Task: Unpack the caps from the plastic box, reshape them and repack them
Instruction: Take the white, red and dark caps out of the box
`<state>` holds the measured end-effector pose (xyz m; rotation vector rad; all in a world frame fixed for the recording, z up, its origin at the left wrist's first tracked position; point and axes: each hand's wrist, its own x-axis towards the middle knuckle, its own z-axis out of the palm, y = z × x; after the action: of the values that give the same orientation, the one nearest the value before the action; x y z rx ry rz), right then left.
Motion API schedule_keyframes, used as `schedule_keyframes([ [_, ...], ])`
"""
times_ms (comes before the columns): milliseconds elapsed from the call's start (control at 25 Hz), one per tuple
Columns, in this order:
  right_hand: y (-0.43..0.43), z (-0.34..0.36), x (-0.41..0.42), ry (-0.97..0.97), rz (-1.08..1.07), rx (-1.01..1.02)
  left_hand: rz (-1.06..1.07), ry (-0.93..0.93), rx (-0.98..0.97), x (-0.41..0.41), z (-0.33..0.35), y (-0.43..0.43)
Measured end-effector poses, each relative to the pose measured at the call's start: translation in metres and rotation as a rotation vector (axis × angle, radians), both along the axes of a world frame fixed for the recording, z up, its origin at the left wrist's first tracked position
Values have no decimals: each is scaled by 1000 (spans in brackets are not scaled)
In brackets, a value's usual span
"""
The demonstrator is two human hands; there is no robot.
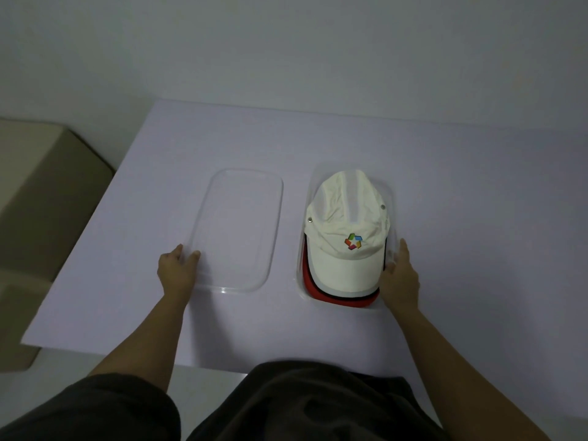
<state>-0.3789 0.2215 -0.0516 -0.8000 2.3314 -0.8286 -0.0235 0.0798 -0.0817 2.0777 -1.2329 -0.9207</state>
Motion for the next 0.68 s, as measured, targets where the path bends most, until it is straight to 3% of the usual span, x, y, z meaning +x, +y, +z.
schedule_keyframes([
  [120, 0, -3, 1, 37, 9, -13, 4, -48, 7, -2, -7, 0],
  [240, -2, -2, 3, 241, 45, -52, -6, -131, -18, -10, -8, 2],
  [360, -13, 4, 2, 331, 141, -121, -16, -163, -137, -44, 6, 8],
  [520, -33, 7, -2, 300, 215, -86, -389, 29, -178, -126, 35, 33],
  [680, -45, 6, -9, 248, 229, -15, -501, 139, 49, -181, 37, 61],
])
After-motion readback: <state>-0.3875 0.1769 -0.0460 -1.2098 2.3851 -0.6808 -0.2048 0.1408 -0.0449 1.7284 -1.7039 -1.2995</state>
